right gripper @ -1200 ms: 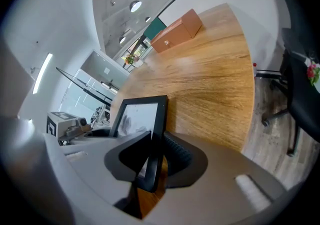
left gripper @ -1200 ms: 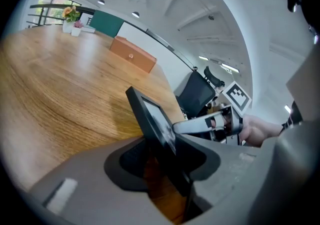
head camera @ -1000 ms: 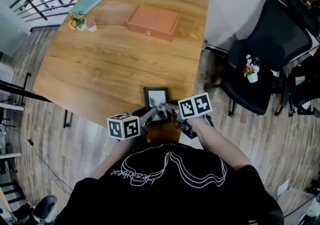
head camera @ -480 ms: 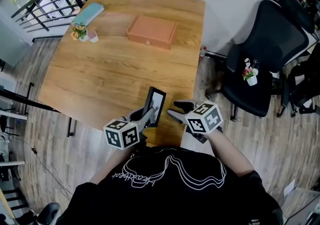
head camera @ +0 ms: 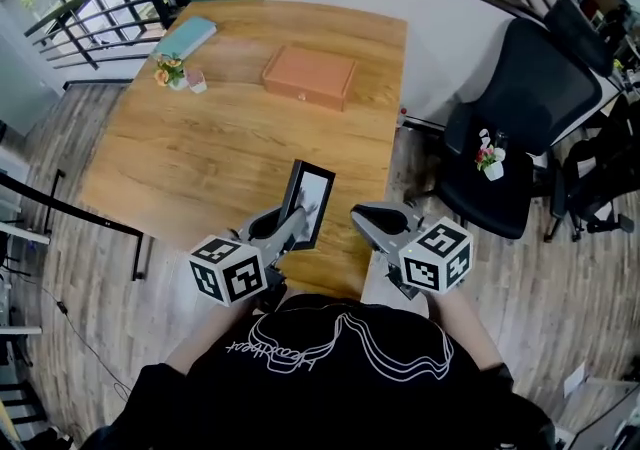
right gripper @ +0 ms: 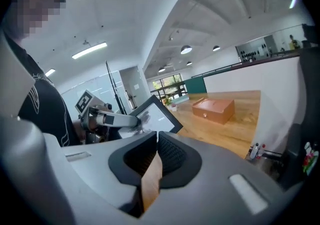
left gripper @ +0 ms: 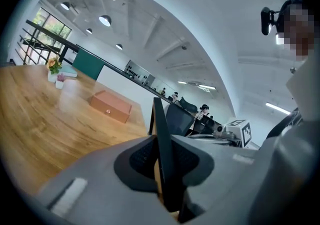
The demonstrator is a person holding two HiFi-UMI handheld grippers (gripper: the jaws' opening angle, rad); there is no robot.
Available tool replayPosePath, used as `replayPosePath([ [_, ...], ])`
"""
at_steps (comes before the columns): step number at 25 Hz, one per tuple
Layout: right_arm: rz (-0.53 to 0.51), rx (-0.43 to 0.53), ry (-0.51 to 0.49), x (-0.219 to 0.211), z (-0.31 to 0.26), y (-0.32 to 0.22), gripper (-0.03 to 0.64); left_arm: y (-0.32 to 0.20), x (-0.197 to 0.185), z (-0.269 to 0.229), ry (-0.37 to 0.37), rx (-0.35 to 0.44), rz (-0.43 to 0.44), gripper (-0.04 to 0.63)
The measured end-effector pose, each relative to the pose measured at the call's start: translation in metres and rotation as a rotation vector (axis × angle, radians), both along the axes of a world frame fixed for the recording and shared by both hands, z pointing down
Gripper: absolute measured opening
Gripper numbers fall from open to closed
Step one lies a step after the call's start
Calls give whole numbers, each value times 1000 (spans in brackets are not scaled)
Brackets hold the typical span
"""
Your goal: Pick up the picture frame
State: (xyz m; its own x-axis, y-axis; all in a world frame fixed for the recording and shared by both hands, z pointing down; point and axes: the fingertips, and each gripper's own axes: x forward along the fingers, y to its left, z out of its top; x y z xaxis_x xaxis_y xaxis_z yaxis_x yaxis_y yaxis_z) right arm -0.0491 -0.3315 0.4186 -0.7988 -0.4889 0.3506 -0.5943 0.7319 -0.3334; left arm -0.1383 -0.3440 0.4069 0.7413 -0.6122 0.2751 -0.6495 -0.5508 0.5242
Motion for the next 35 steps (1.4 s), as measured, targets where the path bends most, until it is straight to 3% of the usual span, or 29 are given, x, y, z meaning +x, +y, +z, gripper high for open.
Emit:
replayPosePath([
  [11, 177, 111, -145, 8, -80, 33, 25, 34, -16, -80, 79, 127, 63, 63],
  [19, 178, 143, -178, 6, -95, 47, 25, 44, -20, -94, 118, 151, 75, 63],
  [25, 207, 80, -203, 5, -75, 47, 25, 48, -22, -89, 124, 136, 76, 63],
  [35, 174, 79, -214, -10, -78, 43, 25, 44, -33, -90, 127, 139, 50, 63],
])
